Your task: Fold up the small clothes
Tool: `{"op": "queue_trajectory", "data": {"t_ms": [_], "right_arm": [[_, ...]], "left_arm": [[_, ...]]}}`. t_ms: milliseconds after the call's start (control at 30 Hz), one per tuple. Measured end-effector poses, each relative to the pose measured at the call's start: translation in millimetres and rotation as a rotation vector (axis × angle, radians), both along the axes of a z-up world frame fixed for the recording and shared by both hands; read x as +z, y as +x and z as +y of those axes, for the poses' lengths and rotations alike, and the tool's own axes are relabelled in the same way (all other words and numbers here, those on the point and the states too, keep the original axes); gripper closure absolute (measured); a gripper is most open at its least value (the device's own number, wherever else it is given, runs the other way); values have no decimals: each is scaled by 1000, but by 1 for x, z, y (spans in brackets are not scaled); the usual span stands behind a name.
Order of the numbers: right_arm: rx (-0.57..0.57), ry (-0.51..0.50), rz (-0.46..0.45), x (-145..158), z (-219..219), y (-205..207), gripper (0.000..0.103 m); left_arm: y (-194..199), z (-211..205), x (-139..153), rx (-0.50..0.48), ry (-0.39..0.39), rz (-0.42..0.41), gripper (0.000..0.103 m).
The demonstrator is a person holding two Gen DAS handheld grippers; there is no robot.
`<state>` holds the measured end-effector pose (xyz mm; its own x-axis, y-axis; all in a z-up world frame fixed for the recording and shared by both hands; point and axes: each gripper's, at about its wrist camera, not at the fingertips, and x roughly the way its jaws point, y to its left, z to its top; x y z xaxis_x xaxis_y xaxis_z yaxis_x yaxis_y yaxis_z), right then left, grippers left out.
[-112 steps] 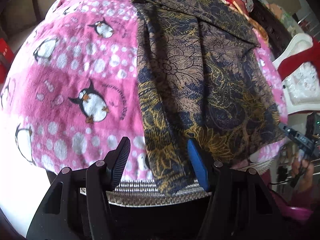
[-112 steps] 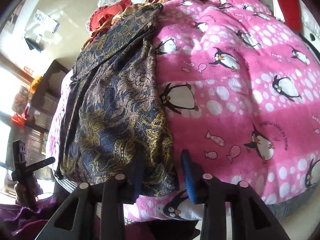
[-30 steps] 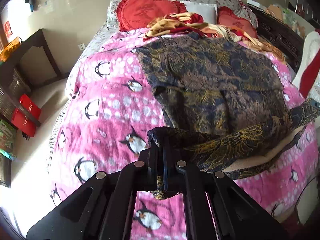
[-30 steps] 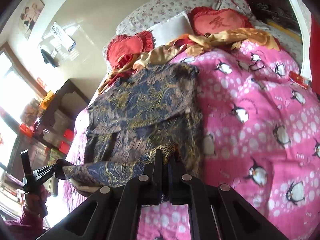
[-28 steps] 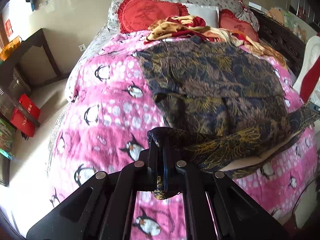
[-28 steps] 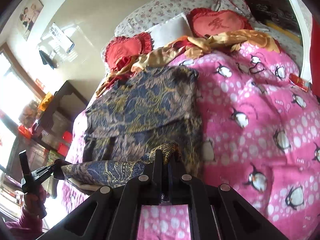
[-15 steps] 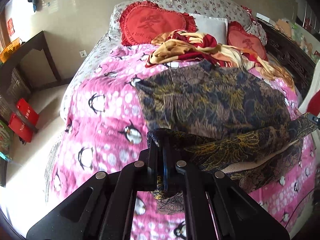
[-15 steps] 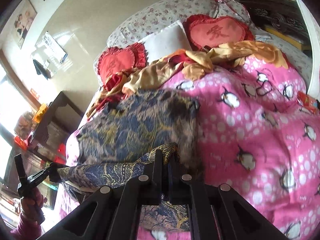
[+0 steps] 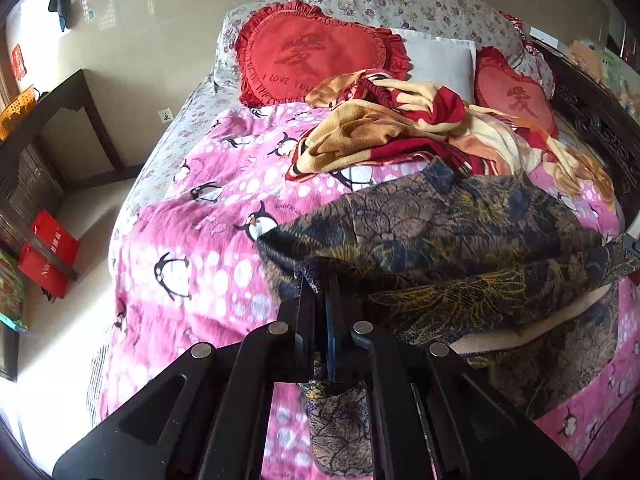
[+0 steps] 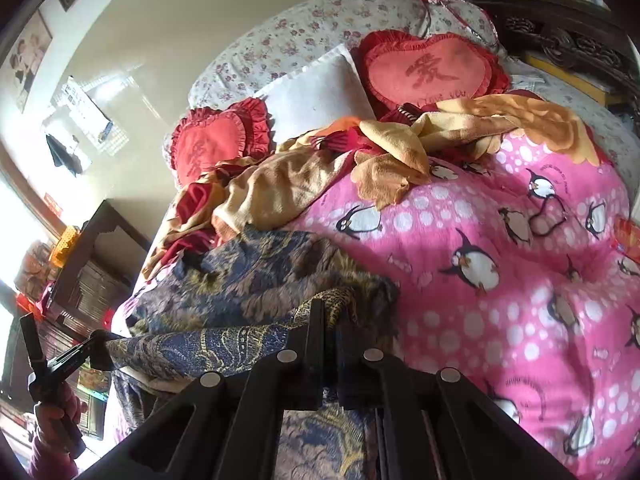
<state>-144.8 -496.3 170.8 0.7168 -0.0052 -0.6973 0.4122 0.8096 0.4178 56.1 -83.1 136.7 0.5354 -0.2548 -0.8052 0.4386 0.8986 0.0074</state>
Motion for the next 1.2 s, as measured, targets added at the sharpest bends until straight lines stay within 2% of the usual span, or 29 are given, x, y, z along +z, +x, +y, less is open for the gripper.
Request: {"op": "queue_trajectory", "data": {"t_ms": [167,267,400,467,533,567,600,700,833,867,967,1033,1133,1200], "right_arm": [[-2,-10,13,-3,-12,23,99],[-14,0,20,-10,-19,37,99],[-36,72,70,-36,-31,52,99],[-48,104,47,-37,-33,47,96],[-47,105,8,-28,-28,37,86],[-42,85,0,-21,-24,33,74],[-35,55,-6,-13,-17,29,69],[71,-25,-22,12,13,28,69],[325,-91,-10,23,75,44,69],[376,-114,22,18,93,53,69],[425,-127,92,-5,117,74,69],[426,-72,126,-26,119,87,69],[413,31,196,-56,117,112,69],[395,81,182,-63,112,123,69]], "left_arm": [[26,-13,-8,13,7,12,100],[44,-19,-18,20,-8,48,100],[62,-24,-37,29,-19,101,98],[63,-20,-37,18,-35,123,96],[59,-14,-28,2,-60,114,85],[56,-11,-23,-2,-65,105,73],[52,-7,-17,-5,-74,102,63],[33,4,2,-45,-118,80,63],[-3,8,7,-123,-76,41,63],[-11,6,1,-147,-56,59,63],[-28,-4,-24,-202,1,116,63],[-30,-14,-41,-217,50,127,63],[-19,-27,-57,-214,75,138,63],[-9,-34,-62,-210,74,147,63]]}}
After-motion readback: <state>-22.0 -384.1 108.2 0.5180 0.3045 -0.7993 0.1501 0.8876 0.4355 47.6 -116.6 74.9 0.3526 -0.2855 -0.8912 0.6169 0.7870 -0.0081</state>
